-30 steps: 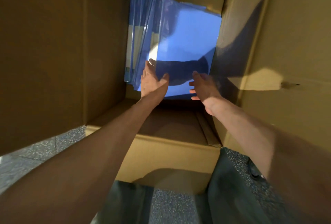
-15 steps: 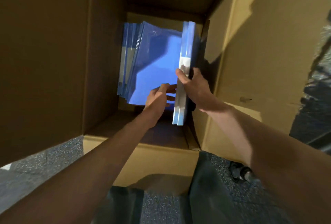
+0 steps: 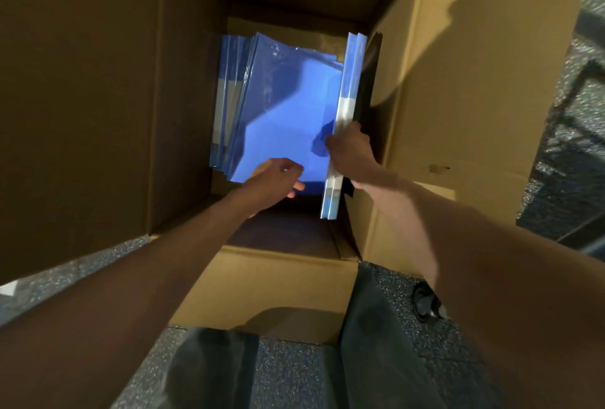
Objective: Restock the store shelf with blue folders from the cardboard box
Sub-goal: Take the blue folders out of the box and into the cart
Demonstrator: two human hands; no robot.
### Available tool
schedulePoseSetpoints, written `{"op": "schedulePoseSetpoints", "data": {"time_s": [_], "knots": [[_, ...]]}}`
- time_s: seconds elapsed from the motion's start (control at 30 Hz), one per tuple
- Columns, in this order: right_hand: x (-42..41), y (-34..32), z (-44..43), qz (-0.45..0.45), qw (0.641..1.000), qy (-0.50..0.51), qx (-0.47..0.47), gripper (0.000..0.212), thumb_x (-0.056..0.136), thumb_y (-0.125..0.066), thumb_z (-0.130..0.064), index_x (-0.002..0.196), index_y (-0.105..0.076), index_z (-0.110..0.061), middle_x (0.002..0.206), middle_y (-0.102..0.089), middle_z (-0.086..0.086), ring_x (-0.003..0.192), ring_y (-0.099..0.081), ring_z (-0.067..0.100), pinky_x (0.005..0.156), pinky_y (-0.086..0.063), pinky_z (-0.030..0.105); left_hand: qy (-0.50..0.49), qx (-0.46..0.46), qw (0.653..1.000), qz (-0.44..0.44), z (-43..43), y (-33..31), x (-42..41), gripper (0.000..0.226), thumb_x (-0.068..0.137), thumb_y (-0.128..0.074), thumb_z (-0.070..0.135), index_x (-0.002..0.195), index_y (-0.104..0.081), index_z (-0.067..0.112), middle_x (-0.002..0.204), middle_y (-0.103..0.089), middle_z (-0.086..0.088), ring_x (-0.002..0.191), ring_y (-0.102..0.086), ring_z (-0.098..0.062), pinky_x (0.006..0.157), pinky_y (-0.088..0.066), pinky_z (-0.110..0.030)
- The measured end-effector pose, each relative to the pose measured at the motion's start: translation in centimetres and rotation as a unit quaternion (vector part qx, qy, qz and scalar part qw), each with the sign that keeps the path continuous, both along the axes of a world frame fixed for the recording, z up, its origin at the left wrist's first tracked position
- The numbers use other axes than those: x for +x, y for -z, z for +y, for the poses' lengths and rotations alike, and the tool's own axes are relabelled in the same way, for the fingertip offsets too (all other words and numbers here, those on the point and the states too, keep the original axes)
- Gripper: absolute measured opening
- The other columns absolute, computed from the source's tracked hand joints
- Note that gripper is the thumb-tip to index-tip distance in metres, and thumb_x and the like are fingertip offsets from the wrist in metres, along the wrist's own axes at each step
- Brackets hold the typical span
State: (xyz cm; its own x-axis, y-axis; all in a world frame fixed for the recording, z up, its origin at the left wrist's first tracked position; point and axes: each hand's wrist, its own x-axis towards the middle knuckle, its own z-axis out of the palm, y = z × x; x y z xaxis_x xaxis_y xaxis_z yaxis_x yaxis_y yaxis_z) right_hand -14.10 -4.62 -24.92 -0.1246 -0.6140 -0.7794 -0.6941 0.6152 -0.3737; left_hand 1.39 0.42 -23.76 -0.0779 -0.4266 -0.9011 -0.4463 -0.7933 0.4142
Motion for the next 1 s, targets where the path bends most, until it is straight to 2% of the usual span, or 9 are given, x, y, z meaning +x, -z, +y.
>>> {"op": "schedulePoseSetpoints", "data": {"time_s": [0.2, 0.27, 0.37, 0.5, 0.63, 0.73, 0.8, 0.9, 1.0], "knots": [[-1.6, -2.2, 0.5, 0.026, 0.999, -0.032, -0.016, 0.033, 0.103, -0.043, -0.016, 0.128, -0.043, 0.006, 0.117, -0.054, 0.022, 0.109, -0.057, 0.032, 0.079, -0.037, 0.028, -0.030, -0.056, 0.995, -0.075, -0.6, -1.3, 2.8, 0.027, 0.099, -0.048, 0.023, 0.121, -0.064, 0.025, 0.098, -0.076, 0.004, 0.086, -0.074, -0.020, 0.050, -0.045, -0.010], [-2.3, -3.7, 0.7, 0.018, 1.000, -0.007, -0.015, 0.023, 0.101, -0.044, -0.015, 0.117, -0.046, 0.001, 0.112, -0.054, 0.019, 0.094, -0.059, 0.031, 0.069, -0.042, 0.029, -0.034, -0.075, 0.994, -0.076, -1.4, -2.6, 2.8, 0.029, 0.098, -0.047, 0.020, 0.122, -0.062, 0.025, 0.098, -0.076, 0.003, 0.089, -0.074, -0.023, 0.048, -0.045, -0.010], [-3.0, -6.8, 0.8, -0.010, 0.999, 0.044, -0.002, 0.012, 0.097, -0.045, -0.015, 0.100, -0.044, -0.004, 0.096, -0.053, 0.013, 0.063, -0.052, 0.022, 0.048, -0.043, 0.030, -0.011, -0.119, 0.990, -0.078, -2.6, -5.5, 2.4, 0.028, 0.097, -0.051, 0.022, 0.122, -0.061, 0.030, 0.102, -0.074, 0.003, 0.088, -0.073, -0.026, 0.053, -0.048, -0.019], [-3.5, -12.9, 0.7, -0.065, 0.998, 0.013, 0.016, 0.021, 0.093, -0.043, -0.014, 0.108, -0.053, -0.003, 0.082, -0.057, 0.007, 0.061, -0.053, 0.018, 0.044, -0.043, 0.026, 0.061, -0.223, 0.968, -0.092, -5.0, -12.3, 1.5, 0.033, 0.097, -0.054, 0.024, 0.129, -0.058, 0.033, 0.104, -0.067, 0.008, 0.082, -0.070, -0.026, 0.067, -0.059, -0.038], [-5.1, -21.6, -0.6, -0.137, 0.986, -0.085, 0.033, 0.020, 0.096, -0.050, -0.020, 0.114, -0.054, -0.013, 0.093, -0.059, 0.001, 0.079, -0.055, 0.015, 0.064, -0.046, 0.028, 0.176, -0.358, 0.908, -0.131, -7.6, -21.4, 0.9, 0.040, 0.096, -0.064, 0.030, 0.136, -0.058, 0.029, 0.131, -0.064, 0.000, 0.116, -0.060, -0.023, 0.095, -0.049, -0.034], [-7.1, -29.4, -2.7, -0.141, 0.965, -0.221, 0.007, 0.025, 0.101, -0.051, -0.019, 0.121, -0.051, -0.005, 0.104, -0.059, 0.011, 0.090, -0.054, 0.023, 0.075, -0.042, 0.036, 0.253, -0.453, 0.841, -0.156, -10.2, -29.7, 0.6, 0.057, 0.085, -0.075, 0.037, 0.139, -0.058, 0.029, 0.156, -0.044, -0.007, 0.139, -0.041, -0.031, 0.113, -0.032, -0.038], [-8.1, -34.6, -3.8, -0.147, 0.944, -0.296, -0.001, 0.032, 0.099, -0.053, -0.013, 0.125, -0.050, 0.004, 0.118, -0.060, 0.023, 0.097, -0.051, 0.021, 0.081, -0.042, 0.039, 0.338, -0.506, 0.774, -0.177, -11.5, -35.0, 0.3, 0.070, 0.078, -0.081, 0.044, 0.142, -0.057, 0.029, 0.164, -0.029, -0.012, 0.146, -0.030, -0.038, 0.114, -0.030, -0.049], [-8.9, -42.2, -5.2, -0.153, 0.916, -0.371, -0.009, 0.036, 0.095, -0.054, -0.006, 0.130, -0.051, 0.002, 0.126, -0.060, 0.017, 0.103, -0.047, 0.014, 0.093, -0.044, 0.038, 0.488, -0.549, 0.652, -0.187, -12.5, -41.8, -0.7, 0.083, 0.073, -0.083, 0.053, 0.146, -0.052, 0.029, 0.166, -0.020, -0.017, 0.152, -0.020, -0.039, 0.114, -0.029, -0.056], [-9.7, -50.4, -6.4, -0.107, 0.889, -0.445, -0.011, 0.031, 0.099, -0.053, -0.011, 0.127, -0.051, 0.001, 0.119, -0.060, 0.012, 0.097, -0.048, 0.016, 0.082, -0.045, 0.027, 0.539, -0.511, 0.645, -0.179, -13.1, -49.6, -2.7, 0.078, 0.074, -0.078, 0.063, 0.141, -0.057, 0.029, 0.153, -0.049, -0.006, 0.143, -0.041, -0.028, 0.111, -0.032, -0.044]]}}
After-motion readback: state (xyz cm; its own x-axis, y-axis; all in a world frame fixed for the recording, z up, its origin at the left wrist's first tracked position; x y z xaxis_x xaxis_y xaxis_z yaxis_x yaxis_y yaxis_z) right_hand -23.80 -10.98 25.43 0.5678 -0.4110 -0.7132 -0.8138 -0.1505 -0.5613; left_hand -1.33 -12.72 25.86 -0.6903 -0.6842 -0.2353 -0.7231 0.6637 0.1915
